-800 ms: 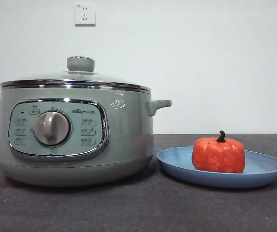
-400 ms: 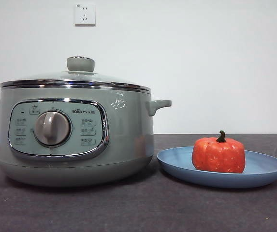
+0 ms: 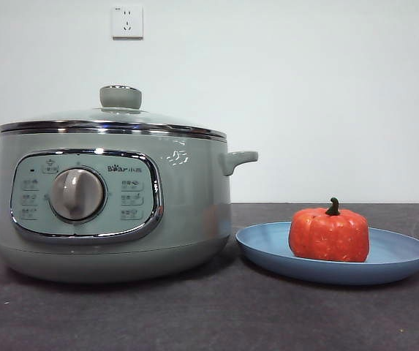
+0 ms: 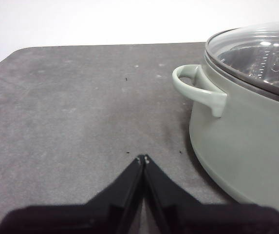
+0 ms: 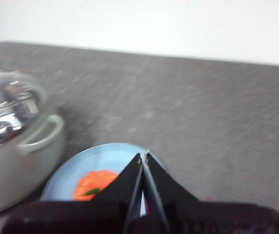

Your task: Take the pumpkin out from the steamer,put the pumpkin in the blue plate,close the lid

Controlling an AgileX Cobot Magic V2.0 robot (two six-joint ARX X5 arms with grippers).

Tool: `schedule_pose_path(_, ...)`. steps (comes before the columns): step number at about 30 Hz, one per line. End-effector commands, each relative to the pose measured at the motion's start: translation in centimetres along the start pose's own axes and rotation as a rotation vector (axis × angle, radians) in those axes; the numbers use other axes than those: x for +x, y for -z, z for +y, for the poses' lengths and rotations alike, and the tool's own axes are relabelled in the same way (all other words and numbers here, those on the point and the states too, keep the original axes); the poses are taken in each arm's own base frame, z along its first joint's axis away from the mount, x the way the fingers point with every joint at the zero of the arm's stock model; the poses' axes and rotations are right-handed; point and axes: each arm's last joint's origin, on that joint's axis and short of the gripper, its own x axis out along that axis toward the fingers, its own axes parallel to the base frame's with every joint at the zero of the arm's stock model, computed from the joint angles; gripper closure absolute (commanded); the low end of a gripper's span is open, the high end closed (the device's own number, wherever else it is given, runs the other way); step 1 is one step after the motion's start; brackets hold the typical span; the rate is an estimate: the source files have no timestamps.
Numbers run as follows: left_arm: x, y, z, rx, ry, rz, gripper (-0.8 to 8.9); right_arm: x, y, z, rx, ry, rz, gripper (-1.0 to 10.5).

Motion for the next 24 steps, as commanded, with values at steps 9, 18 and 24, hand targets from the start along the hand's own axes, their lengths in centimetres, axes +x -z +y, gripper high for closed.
schedule_pose_path(9,0.1,0.5,0.0,-0.008,-0.003,0.019,8.17,1.9,9.2,-1.3,0.035,0.021,-0.07,9.6)
schedule_pose_path(18,0.1,0.5,0.0,-0.008,-0.003,0.019,8.17,3.2,12.2,-1.5,0.038,0.026,-0.081,9.6)
schedule_pose_path(24,0.1,0.5,0.0,-0.009,-0.003,0.019,8.17,3.4,13.2,-1.5,0.048,0.037,-0.068,9.6)
